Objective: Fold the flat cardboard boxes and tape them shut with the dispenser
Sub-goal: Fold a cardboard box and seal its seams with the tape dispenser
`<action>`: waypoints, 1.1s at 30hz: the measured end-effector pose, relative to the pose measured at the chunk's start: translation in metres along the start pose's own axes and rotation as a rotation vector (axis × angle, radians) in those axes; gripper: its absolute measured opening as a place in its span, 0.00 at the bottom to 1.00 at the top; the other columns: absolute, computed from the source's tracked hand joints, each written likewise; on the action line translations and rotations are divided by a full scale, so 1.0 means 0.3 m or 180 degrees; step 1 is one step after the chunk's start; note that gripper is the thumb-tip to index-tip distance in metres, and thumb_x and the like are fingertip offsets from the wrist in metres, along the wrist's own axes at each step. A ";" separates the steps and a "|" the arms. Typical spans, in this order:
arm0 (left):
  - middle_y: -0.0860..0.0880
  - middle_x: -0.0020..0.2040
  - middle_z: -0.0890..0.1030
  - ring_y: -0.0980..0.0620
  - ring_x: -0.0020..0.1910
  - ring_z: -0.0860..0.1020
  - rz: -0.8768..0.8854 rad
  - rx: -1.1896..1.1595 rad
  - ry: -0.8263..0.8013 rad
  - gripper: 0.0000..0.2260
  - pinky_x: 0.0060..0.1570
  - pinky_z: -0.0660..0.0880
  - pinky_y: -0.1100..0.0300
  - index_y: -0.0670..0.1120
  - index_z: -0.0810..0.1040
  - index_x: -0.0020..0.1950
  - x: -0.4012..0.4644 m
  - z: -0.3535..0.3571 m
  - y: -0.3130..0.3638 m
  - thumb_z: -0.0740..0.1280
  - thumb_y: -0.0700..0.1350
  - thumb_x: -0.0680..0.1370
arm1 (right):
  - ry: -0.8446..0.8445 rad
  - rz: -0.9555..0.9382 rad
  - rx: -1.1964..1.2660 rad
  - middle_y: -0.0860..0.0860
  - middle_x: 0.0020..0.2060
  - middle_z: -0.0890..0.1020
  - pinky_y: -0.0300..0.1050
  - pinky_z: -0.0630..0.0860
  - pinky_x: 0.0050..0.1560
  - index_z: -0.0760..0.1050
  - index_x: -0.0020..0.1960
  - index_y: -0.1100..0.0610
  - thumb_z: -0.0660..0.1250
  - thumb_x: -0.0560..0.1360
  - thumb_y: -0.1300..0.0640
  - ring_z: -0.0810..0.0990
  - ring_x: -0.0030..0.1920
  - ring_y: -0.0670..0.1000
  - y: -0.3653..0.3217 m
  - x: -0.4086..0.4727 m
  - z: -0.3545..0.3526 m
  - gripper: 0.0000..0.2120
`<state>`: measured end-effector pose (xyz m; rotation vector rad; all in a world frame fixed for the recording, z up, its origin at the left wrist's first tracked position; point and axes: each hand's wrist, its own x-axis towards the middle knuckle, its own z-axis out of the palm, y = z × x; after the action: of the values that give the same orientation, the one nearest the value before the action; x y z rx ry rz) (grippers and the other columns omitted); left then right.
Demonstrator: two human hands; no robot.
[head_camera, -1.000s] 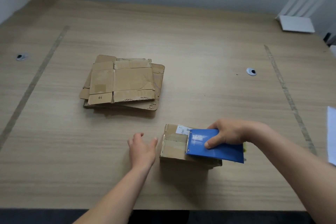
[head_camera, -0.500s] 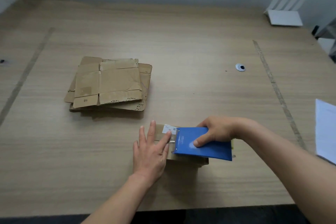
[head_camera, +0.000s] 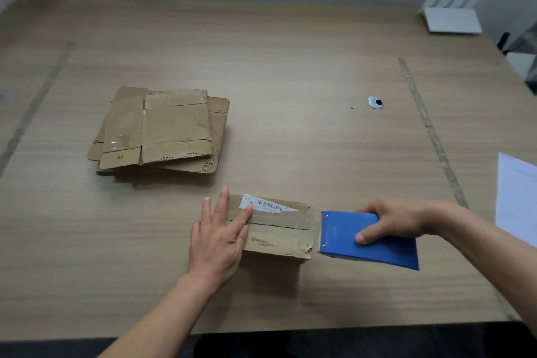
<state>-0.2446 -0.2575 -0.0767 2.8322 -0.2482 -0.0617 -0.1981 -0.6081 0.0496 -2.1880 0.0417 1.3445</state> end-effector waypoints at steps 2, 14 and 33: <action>0.47 0.79 0.59 0.33 0.74 0.62 0.0017 0.0009 0.0026 0.20 0.55 0.75 0.40 0.65 0.68 0.72 0.000 0.000 -0.003 0.53 0.59 0.80 | -0.0028 -0.0018 0.0032 0.44 0.45 0.87 0.39 0.77 0.45 0.83 0.51 0.45 0.76 0.64 0.40 0.85 0.44 0.44 0.002 0.002 -0.001 0.18; 0.46 0.79 0.61 0.32 0.74 0.63 0.0023 0.0007 0.0087 0.20 0.53 0.74 0.41 0.64 0.68 0.71 0.002 0.000 0.000 0.54 0.59 0.80 | 0.0038 0.0154 -0.0146 0.45 0.45 0.87 0.42 0.78 0.48 0.83 0.52 0.46 0.77 0.66 0.40 0.85 0.46 0.46 0.078 -0.009 -0.019 0.17; 0.41 0.76 0.65 0.32 0.74 0.62 0.0212 0.0328 0.0233 0.21 0.60 0.71 0.32 0.53 0.74 0.69 -0.006 -0.011 0.044 0.55 0.51 0.78 | 0.0326 0.0818 -0.1008 0.50 0.49 0.85 0.51 0.81 0.56 0.81 0.54 0.53 0.75 0.69 0.37 0.84 0.50 0.53 -0.134 0.096 0.066 0.23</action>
<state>-0.2483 -0.2685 -0.0696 2.9185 -0.3383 0.0708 -0.1877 -0.5575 0.0369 -2.5888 0.1639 1.4570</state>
